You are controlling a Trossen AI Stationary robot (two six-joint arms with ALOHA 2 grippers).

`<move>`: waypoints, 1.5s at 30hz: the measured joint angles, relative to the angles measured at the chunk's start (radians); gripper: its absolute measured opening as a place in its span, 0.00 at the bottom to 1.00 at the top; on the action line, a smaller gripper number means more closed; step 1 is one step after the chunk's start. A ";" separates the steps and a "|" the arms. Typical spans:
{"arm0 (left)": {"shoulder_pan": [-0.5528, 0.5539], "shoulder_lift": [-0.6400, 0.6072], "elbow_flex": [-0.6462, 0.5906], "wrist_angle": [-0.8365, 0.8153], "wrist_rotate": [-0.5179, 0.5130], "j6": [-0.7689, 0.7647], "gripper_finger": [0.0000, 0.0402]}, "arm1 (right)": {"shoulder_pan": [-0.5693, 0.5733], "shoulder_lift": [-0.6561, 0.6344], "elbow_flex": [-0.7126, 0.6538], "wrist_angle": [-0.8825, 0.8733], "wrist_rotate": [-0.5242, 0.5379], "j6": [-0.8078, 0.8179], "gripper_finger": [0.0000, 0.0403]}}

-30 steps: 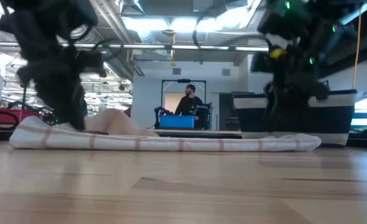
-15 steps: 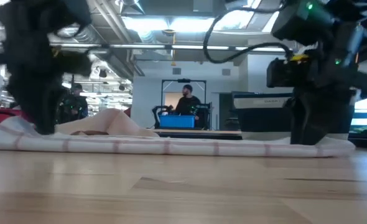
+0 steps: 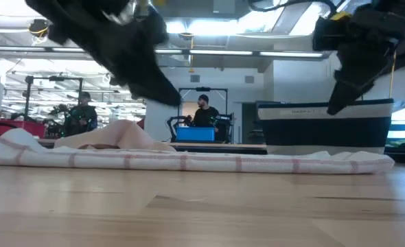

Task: Fold towel
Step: Fold the white with red-stripe towel

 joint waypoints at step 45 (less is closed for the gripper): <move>0.048 0.372 0.035 0.295 0.090 0.172 0.33 | -0.033 0.169 -0.390 0.702 0.072 0.738 0.39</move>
